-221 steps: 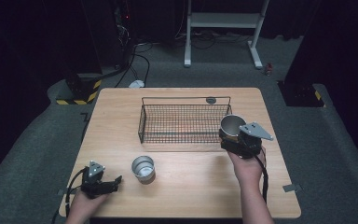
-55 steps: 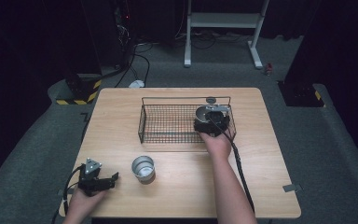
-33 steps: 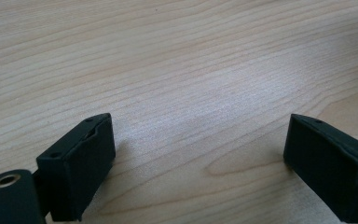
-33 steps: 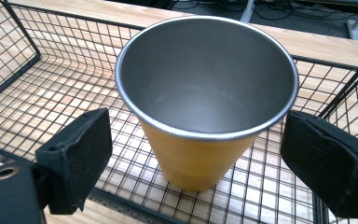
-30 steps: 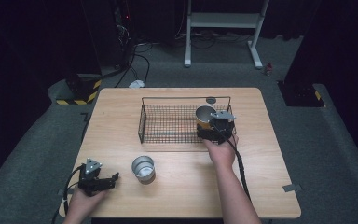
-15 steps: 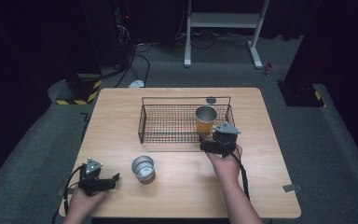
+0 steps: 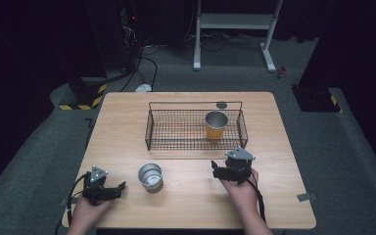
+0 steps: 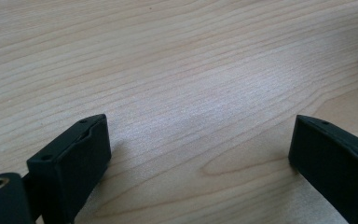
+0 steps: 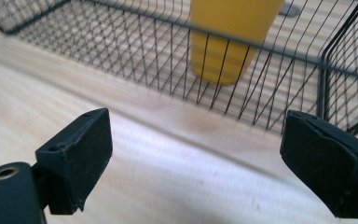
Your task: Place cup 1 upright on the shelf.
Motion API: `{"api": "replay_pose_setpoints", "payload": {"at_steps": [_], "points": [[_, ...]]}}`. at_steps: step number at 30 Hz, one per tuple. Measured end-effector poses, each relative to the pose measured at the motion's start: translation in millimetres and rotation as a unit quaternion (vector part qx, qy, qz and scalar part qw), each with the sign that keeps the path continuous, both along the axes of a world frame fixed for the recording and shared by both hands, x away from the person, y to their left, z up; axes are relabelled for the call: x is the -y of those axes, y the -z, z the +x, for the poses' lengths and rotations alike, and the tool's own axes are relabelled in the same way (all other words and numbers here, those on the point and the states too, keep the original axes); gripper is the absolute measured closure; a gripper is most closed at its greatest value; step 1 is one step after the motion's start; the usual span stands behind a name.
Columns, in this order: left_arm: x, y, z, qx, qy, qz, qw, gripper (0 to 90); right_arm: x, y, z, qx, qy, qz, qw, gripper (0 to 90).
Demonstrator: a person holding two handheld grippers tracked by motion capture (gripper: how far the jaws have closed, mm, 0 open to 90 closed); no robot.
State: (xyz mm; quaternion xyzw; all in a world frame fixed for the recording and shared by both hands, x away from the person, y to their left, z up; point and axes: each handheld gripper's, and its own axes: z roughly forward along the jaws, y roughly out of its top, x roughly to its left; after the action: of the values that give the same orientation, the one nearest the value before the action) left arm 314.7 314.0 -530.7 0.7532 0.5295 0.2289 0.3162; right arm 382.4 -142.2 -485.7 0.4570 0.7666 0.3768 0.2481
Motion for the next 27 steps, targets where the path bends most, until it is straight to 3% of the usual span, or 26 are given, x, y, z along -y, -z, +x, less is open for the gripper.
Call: {"api": "replay_pose_setpoints", "payload": {"at_steps": [11,16,19,22,27], "points": [[0.3,0.1,0.6,-0.001,0.000,0.001,1.0000,5.2,12.3,25.9,-23.7,-0.036,0.008,-0.030,0.9989,10.9],[1.3,0.3,0.7,0.000,-0.004,-0.001,1.0000,5.0,15.1,33.6,-28.6,-0.058,0.006,-0.026,0.9980,10.9],[2.6,0.2,1.1,0.000,-0.007,-0.001,1.0000,4.7,14.5,38.6,-29.4,-0.068,0.000,-0.035,0.9970,11.2],[5.1,0.4,2.0,0.000,-0.015,-0.002,0.9999,4.5,14.1,38.7,-30.7,-0.068,-0.001,-0.040,0.9969,11.5],[3.9,0.4,4.4,-0.005,-0.002,-0.001,1.0000,2.0,16.5,39.5,-30.2,-0.076,0.006,-0.026,0.9967,11.6]]}}
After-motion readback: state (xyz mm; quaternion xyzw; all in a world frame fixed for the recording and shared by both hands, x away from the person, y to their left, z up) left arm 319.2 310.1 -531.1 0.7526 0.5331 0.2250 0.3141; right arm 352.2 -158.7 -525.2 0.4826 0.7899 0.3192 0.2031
